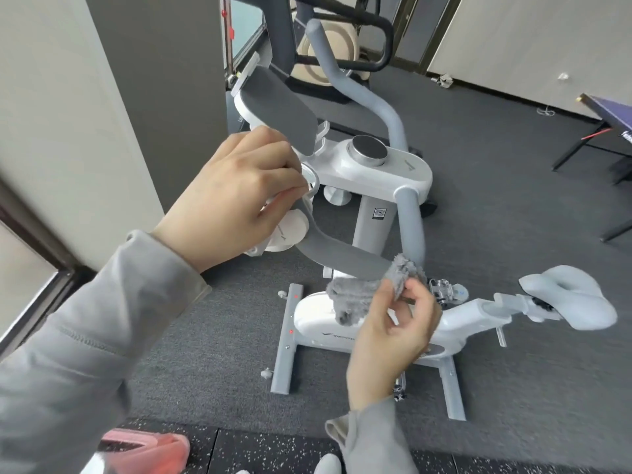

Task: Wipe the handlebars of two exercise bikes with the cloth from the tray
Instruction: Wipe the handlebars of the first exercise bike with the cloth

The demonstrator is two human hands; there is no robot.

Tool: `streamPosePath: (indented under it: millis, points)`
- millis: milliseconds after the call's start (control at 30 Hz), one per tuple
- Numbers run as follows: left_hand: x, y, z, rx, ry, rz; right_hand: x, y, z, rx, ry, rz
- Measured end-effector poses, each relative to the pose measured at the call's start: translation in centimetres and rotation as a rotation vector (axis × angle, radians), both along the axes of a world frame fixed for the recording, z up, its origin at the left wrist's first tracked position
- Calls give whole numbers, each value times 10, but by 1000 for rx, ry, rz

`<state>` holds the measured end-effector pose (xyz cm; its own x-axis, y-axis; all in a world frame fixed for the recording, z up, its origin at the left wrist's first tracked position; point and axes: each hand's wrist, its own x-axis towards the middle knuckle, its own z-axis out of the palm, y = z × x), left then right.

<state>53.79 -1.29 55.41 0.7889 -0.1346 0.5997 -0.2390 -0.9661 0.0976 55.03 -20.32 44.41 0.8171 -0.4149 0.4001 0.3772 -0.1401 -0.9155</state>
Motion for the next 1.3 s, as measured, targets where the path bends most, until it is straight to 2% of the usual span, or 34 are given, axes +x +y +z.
streamPosePath:
  millis: [200,367,600,733,900,1133,1200,1300]
  points:
    - [1,-5,-2,-21,-22,35,32,-29,43,-530,-185,196]
    - [1,-7,-3,-31,-27,38,54,0,82,-831,-147,505]
    - [0,-6,-3,-25,-52,40,66,17,89,-905,58,815]
    - [0,-7,-4,-28,-65,40,71,9,88,-977,96,846]
    - [0,-6,-5,-13,-75,54,90,-21,89,-1147,274,859]
    - [-2,-18,-5,51,-92,189,98,-7,87,-1090,247,940]
    - [-2,-31,-6,63,-108,228,102,-6,86,-1109,267,981]
    - [1,-62,-14,38,-88,178,110,-14,87,-1185,279,1018]
